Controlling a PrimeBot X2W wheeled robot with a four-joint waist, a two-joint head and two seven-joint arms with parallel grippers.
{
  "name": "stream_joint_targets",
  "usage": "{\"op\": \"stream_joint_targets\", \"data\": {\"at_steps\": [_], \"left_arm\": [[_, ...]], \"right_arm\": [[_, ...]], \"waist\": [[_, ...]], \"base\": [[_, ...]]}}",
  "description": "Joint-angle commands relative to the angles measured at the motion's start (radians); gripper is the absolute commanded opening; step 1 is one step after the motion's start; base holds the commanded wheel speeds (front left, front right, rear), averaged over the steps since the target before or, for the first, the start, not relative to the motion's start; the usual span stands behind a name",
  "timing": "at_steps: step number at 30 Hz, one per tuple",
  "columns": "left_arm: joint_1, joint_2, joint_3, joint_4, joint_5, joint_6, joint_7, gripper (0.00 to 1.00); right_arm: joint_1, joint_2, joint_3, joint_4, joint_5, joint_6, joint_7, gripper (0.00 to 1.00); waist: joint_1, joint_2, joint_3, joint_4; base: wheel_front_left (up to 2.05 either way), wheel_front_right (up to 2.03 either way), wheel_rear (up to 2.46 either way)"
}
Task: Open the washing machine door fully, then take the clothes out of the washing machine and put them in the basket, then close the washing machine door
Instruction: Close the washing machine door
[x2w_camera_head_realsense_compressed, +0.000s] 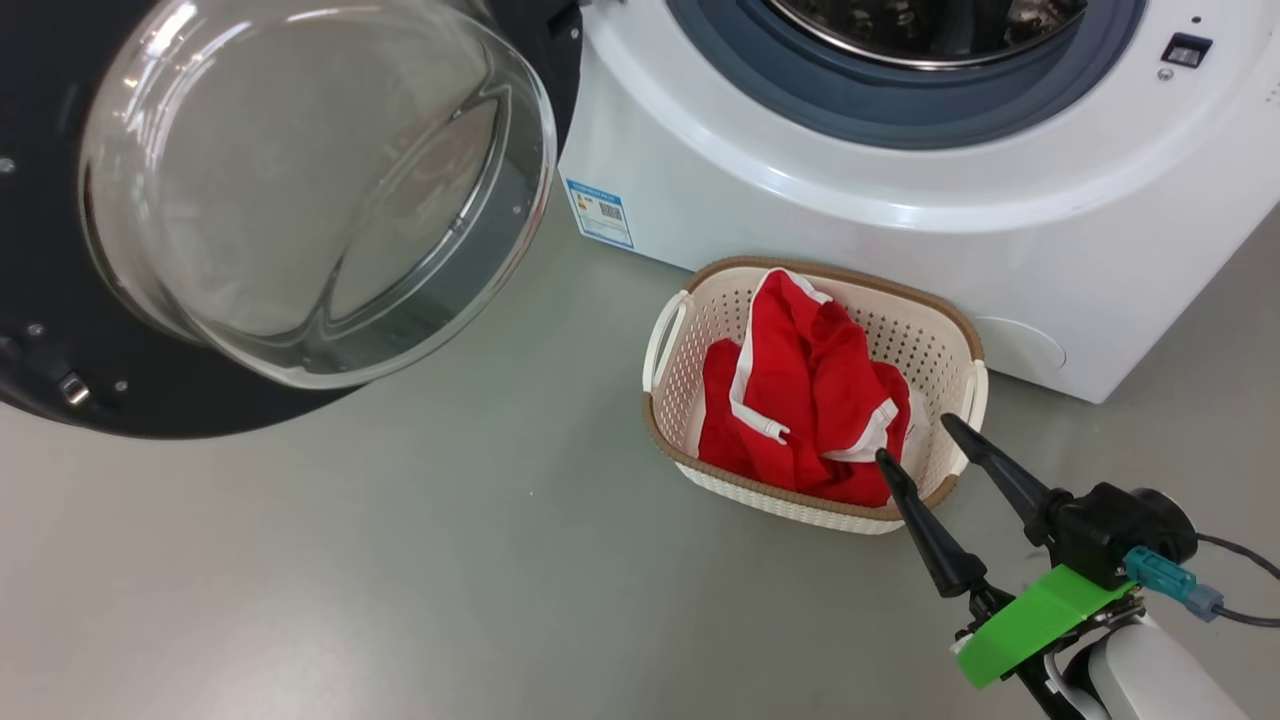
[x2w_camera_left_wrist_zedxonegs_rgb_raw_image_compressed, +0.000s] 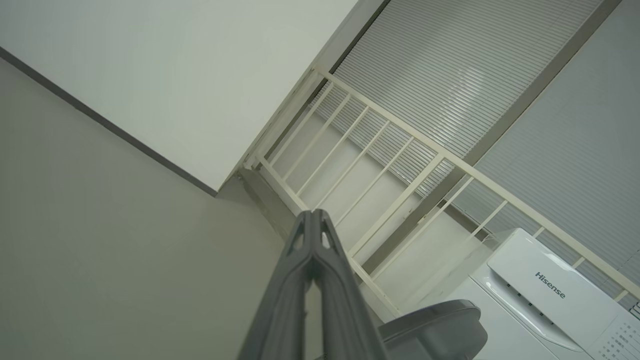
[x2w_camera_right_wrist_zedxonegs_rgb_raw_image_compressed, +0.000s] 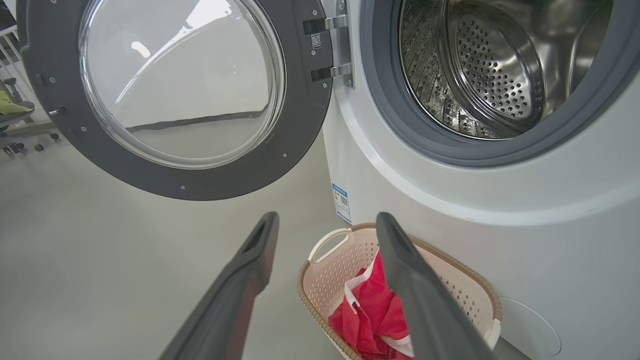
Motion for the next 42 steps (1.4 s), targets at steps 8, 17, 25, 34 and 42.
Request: {"op": "stream_joint_targets", "data": {"at_steps": [8, 17, 25, 34, 42], "left_arm": [[-0.113, 0.120, -0.054, 0.185, -0.131, -0.003, 0.281, 0.00], [-0.116, 0.129, -0.090, 0.257, -0.195, -0.003, 0.430, 0.00], [-0.086, 0.120, -0.089, 0.249, -0.253, -0.003, 0.530, 0.00], [-0.032, 0.114, -0.113, 0.160, -0.289, -0.003, 0.657, 0.00], [0.040, 0.120, -0.134, 0.027, -0.322, -0.003, 0.787, 0.00]], "right_arm": [[-0.045, -0.019, 0.037, -0.020, -0.022, 0.002, -0.005, 1.00], [-0.067, -0.032, 0.040, -0.016, -0.028, 0.002, -0.005, 1.00], [-0.075, -0.032, 0.036, -0.017, -0.033, 0.002, -0.005, 1.00], [-0.078, -0.028, 0.032, -0.014, -0.035, 0.002, -0.005, 1.00], [-0.072, -0.022, 0.025, -0.015, -0.033, 0.002, -0.005, 1.00]], "waist": [[0.0000, 0.0000, 0.044, -0.019], [0.0000, 0.0000, 0.074, -0.038], [0.0000, 0.0000, 0.087, -0.042], [0.0000, 0.0000, 0.081, -0.037], [0.0000, 0.0000, 0.062, -0.031]], "base": [[0.00, 0.00, 0.00], [0.00, 0.00, 0.00], [0.00, 0.00, 0.00], [0.00, 0.00, 0.00], [0.00, 0.00, 0.00]]}}
